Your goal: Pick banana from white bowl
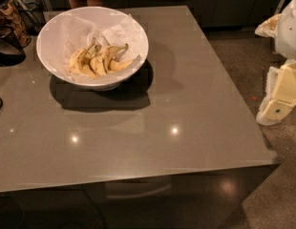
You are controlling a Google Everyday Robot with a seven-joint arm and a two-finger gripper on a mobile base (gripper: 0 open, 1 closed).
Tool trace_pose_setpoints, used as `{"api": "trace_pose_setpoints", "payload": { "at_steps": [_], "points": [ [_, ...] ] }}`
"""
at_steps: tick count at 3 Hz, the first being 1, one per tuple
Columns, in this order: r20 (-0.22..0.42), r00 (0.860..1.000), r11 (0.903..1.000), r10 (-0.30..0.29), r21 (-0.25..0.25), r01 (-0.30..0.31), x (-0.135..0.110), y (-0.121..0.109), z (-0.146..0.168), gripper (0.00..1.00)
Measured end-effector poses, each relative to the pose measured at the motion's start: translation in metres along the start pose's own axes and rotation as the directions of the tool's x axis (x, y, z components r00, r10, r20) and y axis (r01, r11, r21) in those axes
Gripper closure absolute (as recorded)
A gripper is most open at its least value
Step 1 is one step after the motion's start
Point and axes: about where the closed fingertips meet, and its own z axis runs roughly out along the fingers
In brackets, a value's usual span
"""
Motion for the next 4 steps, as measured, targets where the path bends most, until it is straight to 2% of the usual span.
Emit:
{"api": "trace_pose_setpoints", "payload": {
  "at_steps": [1,2,3,4],
  "points": [
    [-0.023,0.996,0.9917,-0.086,0.094,0.088,-0.025,0.001,-0.008,0.0],
    [-0.064,0.978,0.9656,-0.197,0.161,0.204,-0.056,-0.008,-0.02,0.0],
    [-0.064,0.978,0.9656,-0.197,0.161,0.204,-0.056,-0.008,-0.02,0.0],
    [-0.041,0.969,0.9522,-0.242,0.181,0.246,-0.045,-0.023,-0.01,0.0]
  ]
}}
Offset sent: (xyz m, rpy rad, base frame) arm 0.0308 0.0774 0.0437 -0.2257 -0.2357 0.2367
